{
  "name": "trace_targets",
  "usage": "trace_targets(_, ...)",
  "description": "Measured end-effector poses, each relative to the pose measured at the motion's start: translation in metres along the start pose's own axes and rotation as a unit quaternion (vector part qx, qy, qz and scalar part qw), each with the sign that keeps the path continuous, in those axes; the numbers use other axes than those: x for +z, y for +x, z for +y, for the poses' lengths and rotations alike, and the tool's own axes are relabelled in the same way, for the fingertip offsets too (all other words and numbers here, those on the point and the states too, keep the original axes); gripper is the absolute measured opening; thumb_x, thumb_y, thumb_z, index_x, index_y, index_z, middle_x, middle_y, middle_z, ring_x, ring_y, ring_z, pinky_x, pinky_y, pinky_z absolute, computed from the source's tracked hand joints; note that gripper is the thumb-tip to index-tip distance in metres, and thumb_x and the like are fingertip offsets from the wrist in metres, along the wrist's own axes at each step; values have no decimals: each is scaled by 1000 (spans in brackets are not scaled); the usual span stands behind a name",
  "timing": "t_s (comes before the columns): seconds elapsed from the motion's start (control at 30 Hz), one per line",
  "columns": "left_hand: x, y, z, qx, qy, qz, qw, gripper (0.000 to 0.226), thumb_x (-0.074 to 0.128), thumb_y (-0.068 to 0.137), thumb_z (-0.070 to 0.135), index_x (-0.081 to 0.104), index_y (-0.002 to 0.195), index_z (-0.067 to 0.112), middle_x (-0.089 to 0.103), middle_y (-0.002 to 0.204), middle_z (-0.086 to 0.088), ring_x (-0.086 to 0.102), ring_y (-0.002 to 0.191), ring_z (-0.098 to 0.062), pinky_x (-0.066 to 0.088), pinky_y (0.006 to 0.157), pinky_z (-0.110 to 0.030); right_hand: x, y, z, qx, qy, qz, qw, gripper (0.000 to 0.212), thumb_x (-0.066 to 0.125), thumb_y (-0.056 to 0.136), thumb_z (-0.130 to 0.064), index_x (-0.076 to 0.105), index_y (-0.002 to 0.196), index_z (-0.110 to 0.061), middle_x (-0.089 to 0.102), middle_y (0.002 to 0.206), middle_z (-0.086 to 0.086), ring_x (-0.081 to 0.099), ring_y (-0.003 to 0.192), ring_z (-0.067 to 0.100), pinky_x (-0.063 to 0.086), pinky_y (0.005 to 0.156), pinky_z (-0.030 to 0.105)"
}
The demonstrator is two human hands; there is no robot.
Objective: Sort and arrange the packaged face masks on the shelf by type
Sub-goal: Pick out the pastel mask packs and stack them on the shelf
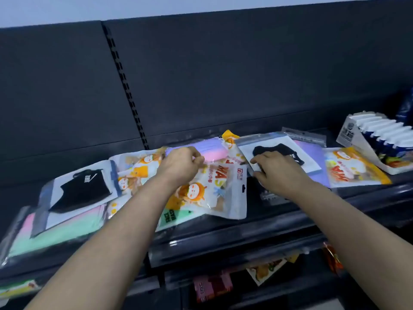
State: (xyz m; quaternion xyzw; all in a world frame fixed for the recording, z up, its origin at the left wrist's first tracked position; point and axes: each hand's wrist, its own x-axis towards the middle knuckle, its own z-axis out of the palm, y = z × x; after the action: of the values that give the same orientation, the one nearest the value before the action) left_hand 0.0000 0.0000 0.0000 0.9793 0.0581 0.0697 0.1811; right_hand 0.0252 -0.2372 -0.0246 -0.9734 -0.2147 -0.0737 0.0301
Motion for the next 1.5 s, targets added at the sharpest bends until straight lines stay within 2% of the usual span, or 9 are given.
trace_targets(0.1,5,29,-9,-4,52,13,999,25,50,92,30,67,105,19,69,105,-8,59,99,-30,43,75,-31,9,20,4,11,4,9,1000,36,46,93,-35,52,126,-21,55,126,2,49,117,25,41,90,39)
trace_targets(0.33,19,95,-23,-45,132,-62,988,43,47,94,47,50,129,23,54,131,-9,44,125,-31,42,101,-46,30,63,6,10,32,11,999,32,47,93,-33,54,121,-20,56,124,0,51,114,23,41,89,37)
trace_targets(0.57,28,107,-24,-14,159,-117,980,54,44,90,61,50,130,25,54,130,-5,49,121,-29,45,96,-42,39,79,-20,-75,70,1,995,45,43,95,-45,43,136,-26,40,146,-2,39,132,18,27,108,40)
trace_targets(0.77,24,117,-38,-35,163,-147,975,70,46,88,65,34,142,21,41,146,-7,35,135,-30,25,111,-56,39,82,-23,-94,36,-13,995,39,39,96,-46,50,127,-27,48,136,-3,47,123,18,26,108,42)
trace_targets(0.9,25,115,-33,-43,104,-79,991,78,67,77,58,41,138,17,46,138,-7,34,131,-29,34,105,-51,34,82,-25,-81,-7,-10,997,34,37,96,-44,52,118,-24,56,120,1,53,112,21,26,107,43)
trace_targets(1.03,18,114,-22,-4,101,34,994,39,74,75,46,63,106,24,57,113,-1,42,118,-25,38,91,-41,29,85,-20,-85,8,21,996,28,42,94,-39,54,115,-24,58,116,0,54,110,21,31,101,39)
trace_targets(1.2,-6,110,2,51,91,187,977,22,65,85,34,53,95,19,65,90,-3,53,103,-27,21,111,-46,25,85,-3,-75,70,103,989,27,59,87,-24,61,114,-21,62,114,1,58,106,24,43,90,39)
trace_targets(1.33,-27,105,36,101,11,308,946,27,64,87,33,48,97,14,66,83,-6,60,81,-35,42,75,-39,24,83,27,-21,84,135,987,34,59,85,-13,62,118,-18,63,116,4,58,106,28,45,85,40)
trace_targets(1.5,-17,112,85,69,-190,247,948,26,69,84,34,51,93,18,54,73,10,57,77,-22,46,72,-34,27,66,82,58,69,165,982,35,65,71,3,68,101,-13,68,99,10,64,87,35,49,66,39)
